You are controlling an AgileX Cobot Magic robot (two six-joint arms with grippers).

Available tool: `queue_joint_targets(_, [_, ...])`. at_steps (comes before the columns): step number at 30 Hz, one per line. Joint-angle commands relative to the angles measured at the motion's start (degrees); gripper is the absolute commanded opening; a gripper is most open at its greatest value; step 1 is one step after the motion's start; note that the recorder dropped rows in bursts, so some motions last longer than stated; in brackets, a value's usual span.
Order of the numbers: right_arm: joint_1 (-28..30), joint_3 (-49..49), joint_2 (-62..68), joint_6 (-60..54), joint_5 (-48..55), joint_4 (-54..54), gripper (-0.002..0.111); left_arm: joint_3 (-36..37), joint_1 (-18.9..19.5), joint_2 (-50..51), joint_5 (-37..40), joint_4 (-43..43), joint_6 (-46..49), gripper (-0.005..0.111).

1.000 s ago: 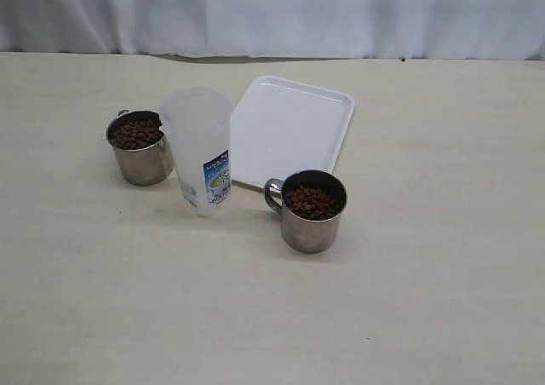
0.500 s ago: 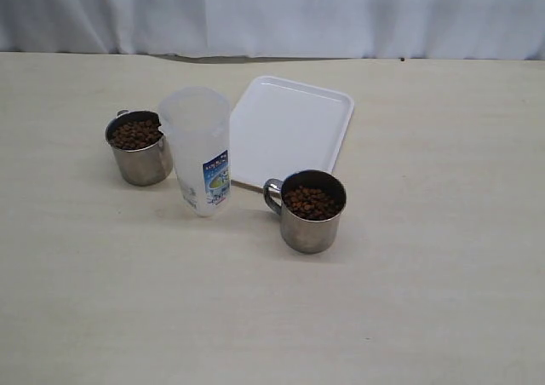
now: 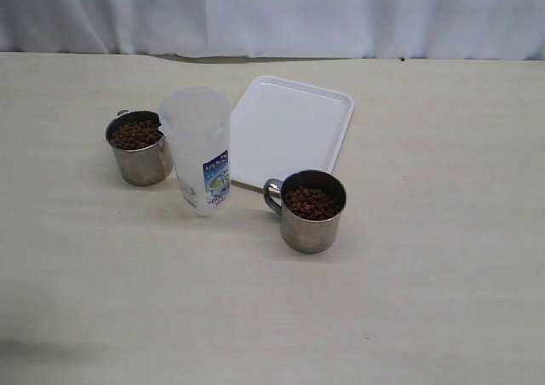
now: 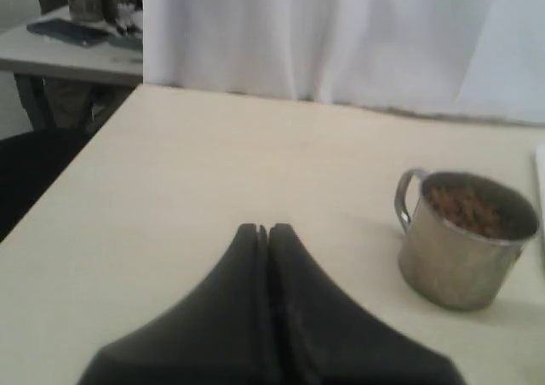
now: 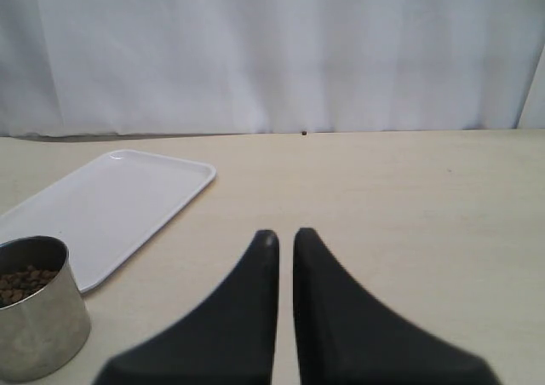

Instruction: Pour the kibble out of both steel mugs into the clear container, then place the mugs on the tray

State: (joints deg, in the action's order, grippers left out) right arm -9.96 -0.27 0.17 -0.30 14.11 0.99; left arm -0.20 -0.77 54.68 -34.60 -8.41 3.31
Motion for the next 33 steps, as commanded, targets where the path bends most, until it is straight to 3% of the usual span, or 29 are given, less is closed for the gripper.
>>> queue_joint_targets(1, [-0.12,0.27,-0.17,-0.4,-0.52,0.06,0.005,-0.03,-0.31,14.05,-7.98,6.3,-0.3,0.0])
queue_joint_targets(3, [-0.12,0.27,-0.17,-0.4,-0.52,0.06,0.005,-0.63,-0.31,19.36,-10.03,6.02,-1.26,0.0])
queue_joint_targets(13, [-0.12,0.27,-0.17,-0.4,-0.52,0.06,0.005,-1.7,-0.08,43.8,-34.75,10.02,-6.51,0.0])
queue_joint_targets(21, [-0.12,0.27,-0.17,-0.4,-0.52,0.06,0.005,-11.43,7.29,53.18,-32.43,33.39,-6.62,0.0])
queue_joint_targets(26, [-0.12,0.27,-0.17,-0.4,-0.52,0.06,0.005,-13.72,8.61,53.59,-26.03,32.17,-6.4,0.0])
queue_joint_targets(33, [-0.12,0.27,-0.17,-0.4,-0.52,0.06,0.005,-13.85,9.03,55.66,-31.33,33.25,-7.95,0.0])
